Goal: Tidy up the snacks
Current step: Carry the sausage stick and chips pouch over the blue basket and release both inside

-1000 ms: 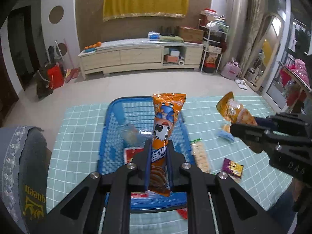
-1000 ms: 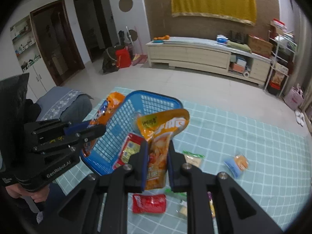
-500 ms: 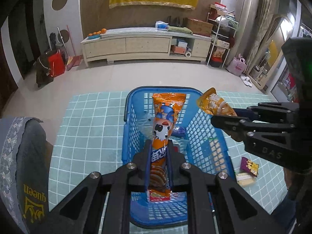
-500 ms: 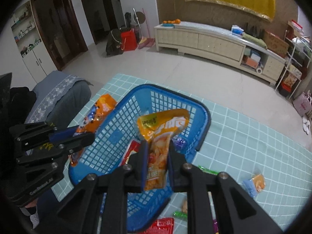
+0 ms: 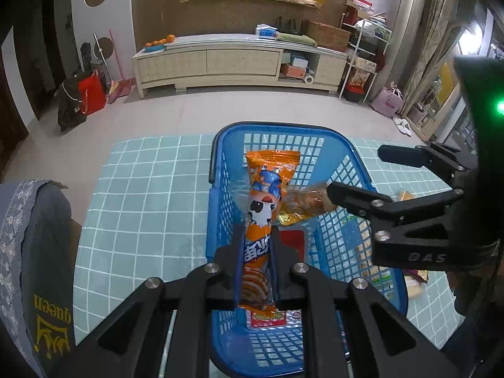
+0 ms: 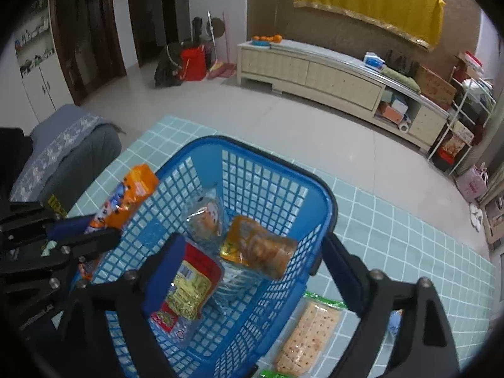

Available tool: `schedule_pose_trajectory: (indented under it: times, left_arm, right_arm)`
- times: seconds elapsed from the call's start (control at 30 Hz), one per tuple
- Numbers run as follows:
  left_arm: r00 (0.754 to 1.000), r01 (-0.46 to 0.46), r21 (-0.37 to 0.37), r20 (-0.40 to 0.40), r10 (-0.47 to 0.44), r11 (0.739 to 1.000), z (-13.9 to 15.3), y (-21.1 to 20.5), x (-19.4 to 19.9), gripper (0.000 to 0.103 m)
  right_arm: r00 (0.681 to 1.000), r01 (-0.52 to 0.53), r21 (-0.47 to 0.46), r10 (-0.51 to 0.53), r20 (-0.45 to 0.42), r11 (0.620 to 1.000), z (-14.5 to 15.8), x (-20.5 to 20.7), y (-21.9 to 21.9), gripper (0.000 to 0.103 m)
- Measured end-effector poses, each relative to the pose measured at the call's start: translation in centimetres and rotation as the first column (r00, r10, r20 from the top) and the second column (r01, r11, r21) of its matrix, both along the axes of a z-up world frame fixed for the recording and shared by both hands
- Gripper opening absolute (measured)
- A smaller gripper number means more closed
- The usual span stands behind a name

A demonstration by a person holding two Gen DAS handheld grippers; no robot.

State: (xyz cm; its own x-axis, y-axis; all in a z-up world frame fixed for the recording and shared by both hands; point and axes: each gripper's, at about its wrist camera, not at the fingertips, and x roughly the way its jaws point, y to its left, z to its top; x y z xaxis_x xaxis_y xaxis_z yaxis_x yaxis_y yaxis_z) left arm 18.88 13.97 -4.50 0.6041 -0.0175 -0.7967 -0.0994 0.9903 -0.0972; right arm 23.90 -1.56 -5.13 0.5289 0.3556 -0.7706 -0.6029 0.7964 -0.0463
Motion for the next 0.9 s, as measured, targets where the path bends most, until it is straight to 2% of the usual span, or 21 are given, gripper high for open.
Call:
schedule_pose_trajectory:
  times: [0.23, 0.63, 0.9]
  left_arm:
    - [0.998, 0.057, -0.007, 0.004, -0.057, 0.998, 0.5, -1.9, 0.1, 0.013]
    - [0.994, 0.096, -0.048, -0.047, -0.099, 0.994, -1.0, -5.0, 2.6, 0.013]
    - [0.992, 0.110, -0.040, -0.054, -0.112, 0.993, -1.3, -6.0, 4.7, 0.013]
  right_arm:
    - [0.994, 0.107, 0.047, -0.108, 0.006, 0.993, 1.6, -0.7, -3.1, 0.097]
    - [0.978, 0.205, 0.058, -0.202, -0.060, 0.977, 0.1, -0.2, -7.6, 0.102]
    - [0.970, 0.240, 0.099, -0.236, -0.055, 0.966, -0.2, 0.6, -9.7, 0.102]
